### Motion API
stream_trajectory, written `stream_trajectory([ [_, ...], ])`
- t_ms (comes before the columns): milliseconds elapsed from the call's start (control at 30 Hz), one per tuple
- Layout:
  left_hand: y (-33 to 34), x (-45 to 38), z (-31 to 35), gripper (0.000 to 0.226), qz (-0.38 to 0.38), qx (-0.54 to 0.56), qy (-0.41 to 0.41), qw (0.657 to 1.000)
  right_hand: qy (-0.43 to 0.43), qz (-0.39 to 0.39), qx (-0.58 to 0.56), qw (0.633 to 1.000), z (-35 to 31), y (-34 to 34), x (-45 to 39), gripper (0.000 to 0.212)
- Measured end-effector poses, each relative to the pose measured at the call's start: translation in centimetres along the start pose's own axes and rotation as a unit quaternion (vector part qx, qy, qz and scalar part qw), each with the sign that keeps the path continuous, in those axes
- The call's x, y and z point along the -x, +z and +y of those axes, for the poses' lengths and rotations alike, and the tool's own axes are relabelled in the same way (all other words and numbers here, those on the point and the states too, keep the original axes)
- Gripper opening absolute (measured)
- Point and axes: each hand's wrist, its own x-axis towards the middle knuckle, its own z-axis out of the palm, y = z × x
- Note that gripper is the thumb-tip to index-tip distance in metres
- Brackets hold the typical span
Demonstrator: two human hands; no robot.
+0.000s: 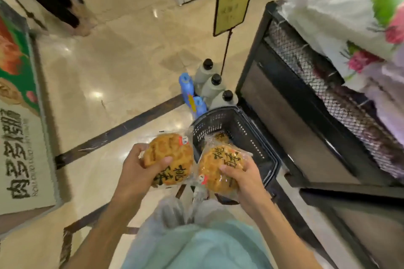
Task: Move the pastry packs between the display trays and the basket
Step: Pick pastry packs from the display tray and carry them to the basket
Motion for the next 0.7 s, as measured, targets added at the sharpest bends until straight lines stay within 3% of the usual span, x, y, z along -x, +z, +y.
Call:
stream_trajectory([
  [133, 2.9, -7.1, 3.6, 0.039, -0.11, -0.053, 0.01, 0.992, -0.034, 0.165, -0.094, 0.981, -0.3, 0.1, -1.0, 0.053],
  [233, 5.2, -12.8, 5.4, 0.044, -0.194, -0.121, 0.025, 0.973, -0.037, 0.267, -0.144, 0.952, 0.0, 0.5, -1.5, 0.046],
  [333, 7.8, -18.3, 6.5, 0.035, -0.276, -0.189, 0.032, 0.942, -0.039, 0.354, -0.163, 0.92, 0.8, 1.4, -2.7, 0.046],
  [467, 12.0, -27.0, 6.3, 0.036, -0.377, -0.296, 0.066, 0.875, -0.029, 0.469, -0.119, 0.875, 2.9, 2.3, -6.0, 0.049],
  [700, 22.8, -39.4, -1.7, 0.048, -0.464, -0.502, 0.154, 0.713, 0.013, 0.519, -0.061, 0.853, 10.0, -0.4, -16.6, 0.052],
])
